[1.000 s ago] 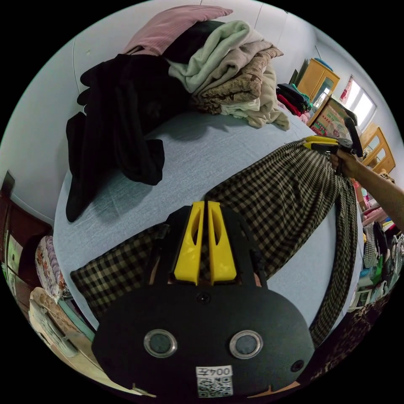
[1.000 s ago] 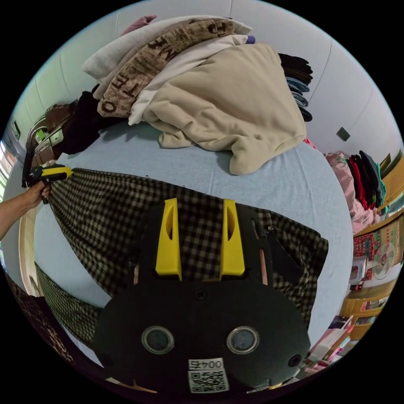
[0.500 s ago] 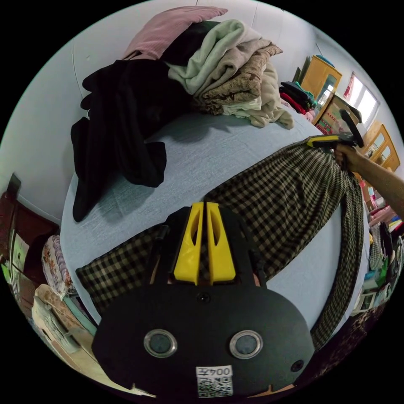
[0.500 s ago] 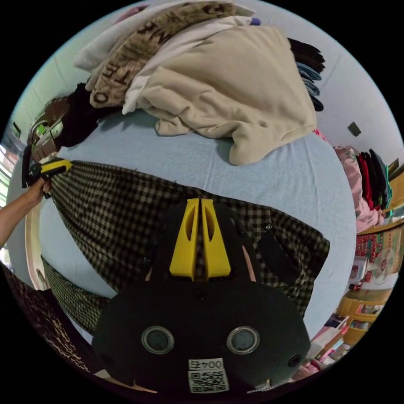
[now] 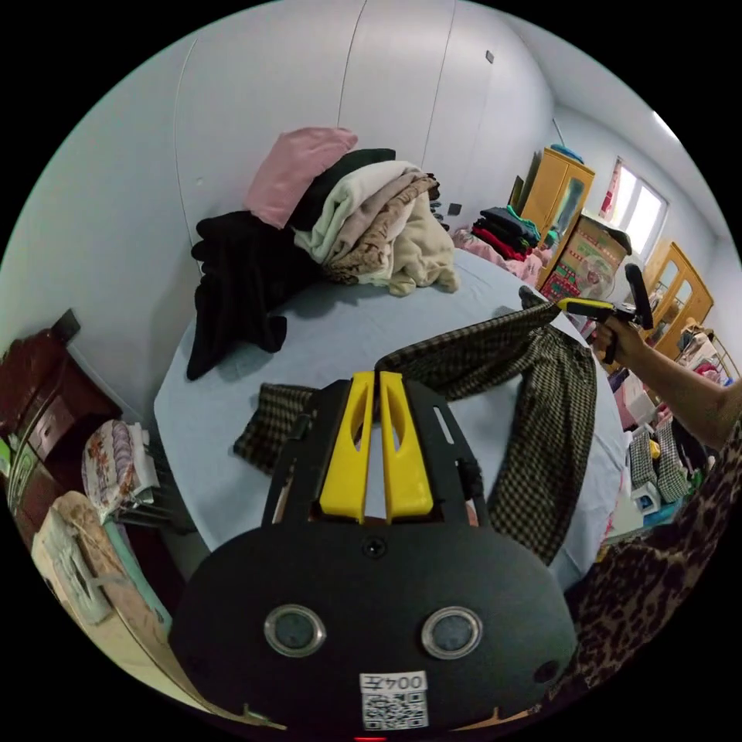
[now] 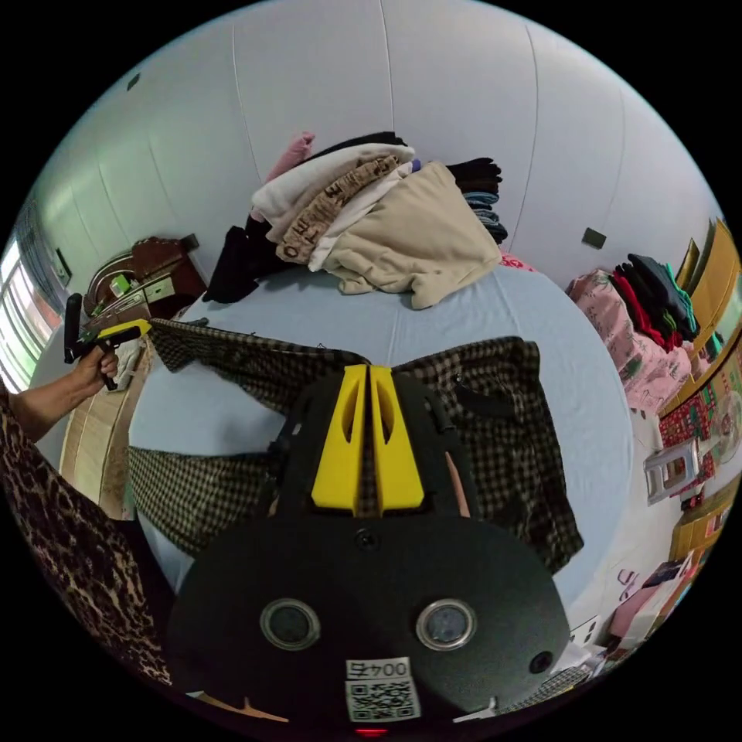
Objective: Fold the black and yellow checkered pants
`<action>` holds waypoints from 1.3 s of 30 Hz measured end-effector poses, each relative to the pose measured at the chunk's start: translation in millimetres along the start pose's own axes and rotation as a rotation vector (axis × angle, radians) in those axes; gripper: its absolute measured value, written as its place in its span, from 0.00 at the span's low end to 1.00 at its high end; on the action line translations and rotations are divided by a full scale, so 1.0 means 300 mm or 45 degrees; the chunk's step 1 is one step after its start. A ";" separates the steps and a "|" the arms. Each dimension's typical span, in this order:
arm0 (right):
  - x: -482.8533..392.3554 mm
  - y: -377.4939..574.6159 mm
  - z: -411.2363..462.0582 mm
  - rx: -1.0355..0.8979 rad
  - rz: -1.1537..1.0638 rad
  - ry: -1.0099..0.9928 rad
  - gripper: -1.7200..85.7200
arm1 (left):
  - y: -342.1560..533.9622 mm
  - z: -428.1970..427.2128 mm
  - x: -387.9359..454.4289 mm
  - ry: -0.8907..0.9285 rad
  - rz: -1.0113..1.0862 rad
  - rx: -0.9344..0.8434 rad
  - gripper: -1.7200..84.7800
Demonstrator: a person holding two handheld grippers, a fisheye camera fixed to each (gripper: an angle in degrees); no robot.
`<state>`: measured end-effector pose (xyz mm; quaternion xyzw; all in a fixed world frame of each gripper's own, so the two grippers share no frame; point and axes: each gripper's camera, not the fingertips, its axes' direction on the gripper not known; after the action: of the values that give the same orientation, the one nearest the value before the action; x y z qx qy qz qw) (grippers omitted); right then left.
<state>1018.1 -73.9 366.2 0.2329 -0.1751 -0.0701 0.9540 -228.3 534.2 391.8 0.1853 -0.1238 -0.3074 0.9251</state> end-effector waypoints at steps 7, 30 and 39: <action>-0.015 0.330 -0.328 -0.021 0.212 -0.025 0.01 | 0.401 -0.070 0.289 -0.100 0.027 -0.116 0.04; 0.316 -0.018 -0.705 -0.039 0.477 -0.047 0.10 | 0.909 0.349 0.408 -0.058 -0.138 -0.486 0.04; 0.428 -0.410 -0.611 -0.211 0.540 0.043 0.12 | 0.951 0.422 0.369 -0.031 -0.115 -0.524 0.03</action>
<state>1198.2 -132.9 195.0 0.1128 -0.1976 0.1217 0.9661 -36.2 644.1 638.3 -0.0061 -0.0613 -0.3695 0.9272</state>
